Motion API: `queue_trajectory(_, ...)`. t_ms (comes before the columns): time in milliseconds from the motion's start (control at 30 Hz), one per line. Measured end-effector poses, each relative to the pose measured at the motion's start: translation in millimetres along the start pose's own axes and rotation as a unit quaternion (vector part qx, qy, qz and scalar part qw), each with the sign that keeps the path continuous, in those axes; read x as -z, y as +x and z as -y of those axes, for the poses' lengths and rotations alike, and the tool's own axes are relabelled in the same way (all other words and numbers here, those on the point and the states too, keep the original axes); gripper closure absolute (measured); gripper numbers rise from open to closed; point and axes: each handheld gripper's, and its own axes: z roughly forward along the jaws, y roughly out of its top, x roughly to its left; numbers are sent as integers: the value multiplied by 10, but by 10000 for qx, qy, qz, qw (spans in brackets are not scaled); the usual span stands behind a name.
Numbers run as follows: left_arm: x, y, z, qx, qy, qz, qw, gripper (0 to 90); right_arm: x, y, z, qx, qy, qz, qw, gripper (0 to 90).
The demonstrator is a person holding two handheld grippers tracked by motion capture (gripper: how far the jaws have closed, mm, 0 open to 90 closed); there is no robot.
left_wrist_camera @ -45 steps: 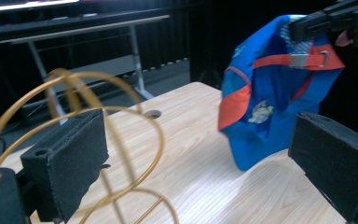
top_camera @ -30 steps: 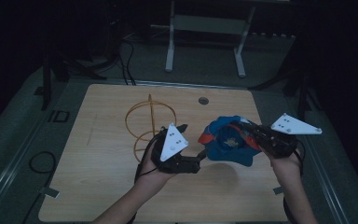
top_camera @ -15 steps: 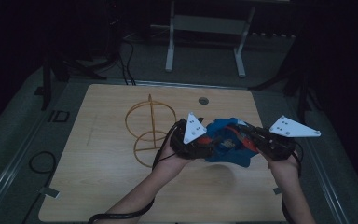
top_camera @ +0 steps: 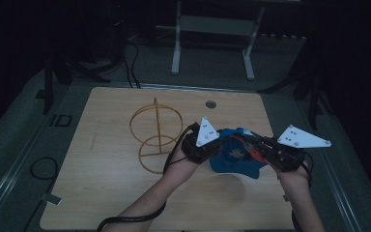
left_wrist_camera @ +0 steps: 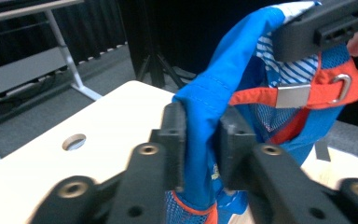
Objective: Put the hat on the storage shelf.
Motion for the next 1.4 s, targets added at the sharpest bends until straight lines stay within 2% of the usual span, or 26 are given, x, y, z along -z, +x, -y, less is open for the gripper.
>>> queue_trajectory(100,-19,-8,-2,37,16,-89,10000,876,1,15,25,-31,14,-26,10000,879)
queue_trajectory(133,-23,-11,-6,77,21,-104,9999,876,1,15,25,-31,14,-26,10000,879)
queue_trajectory(267,-39,-33,-17,-67,36,-230,9997,895,6,55,56,-48,9,-60,10000,879)
queue_trajectory(333,-27,-39,-43,-51,-66,-290,9995,896,20,85,59,-13,17,-75,10000,879)
queue_trajectory(533,-6,-77,-129,-83,-218,-299,9993,897,78,180,53,13,-56,-195,9998,876)
queue_trajectory(600,21,-106,-186,-160,-315,-255,9990,897,108,246,49,20,-125,-271,9996,873)
queue_trajectory(667,32,-109,-200,-137,-357,-180,9991,897,127,283,48,3,-144,-303,9994,871)
queue_trajectory(733,66,-122,-217,-219,-510,-82,9984,896,144,321,40,36,-188,-332,9993,858)
queue_trajectory(767,83,-117,-219,-254,-571,-63,9980,897,154,335,34,25,-195,-381,9991,836)
queue_trajectory(833,111,-101,-213,-312,-753,126,9966,897,180,362,16,14,-251,-493,9985,782)
queue_trajectory(900,126,-94,-211,-345,-790,115,9962,897,219,389,-4,50,-275,-546,9981,746)
queue_trajectory(933,150,-79,-196,-436,-879,214,9949,897,241,400,-14,66,-298,-571,9979,725)
queue_trajectory(1000,160,-76,-191,-495,-879,147,9948,897,291,412,-32,85,-388,-668,9970,667)
queue_trajectory(1033,170,-57,-184,-500,-898,242,9944,897,322,415,-40,66,-430,-654,9969,658)
queue_trajectory(1067,200,-33,-162,-572,-999,336,9928,897,352,414,-46,79,-477,-643,9968,640)
queue_trajectory(1133,200,-33,-162,-572,-999,336,9928,897,379,407,-51,111,-514,-596,9968,640)
queue_trajectory(1200,250,11,-123,-776,-1110,721,9882,896,436,355,-35,55,-605,-481,9970,632)
queue_trajectory(1233,264,15,-114,-860,-1124,719,9873,896,444,332,-20,39,-602,-427,9973,632)
queue_trajectory(1267,264,15,-114,-860,-1124,719,9873,896,448,310,-1,19,-573,-389,9976,632)
queue_trajectory(1300,275,31,-109,-870,-1138,864,9859,896,448,310,-1,19,-573,-389,9976,632)
queue_trajectory(1333,275,31,-109,-870,-1138,864,9859,896,446,290,22,-26,-553,-381,9977,632)
queue_trajectory(1367,322,77,-96,-989,-1258,1209,9797,895,431,273,74,-81,-497,-397,9979,631)
queue_trajectory(1400,322,77,-96,-989,-1258,1209,9797,895,421,275,101,-86,-449,-399,9982,627)
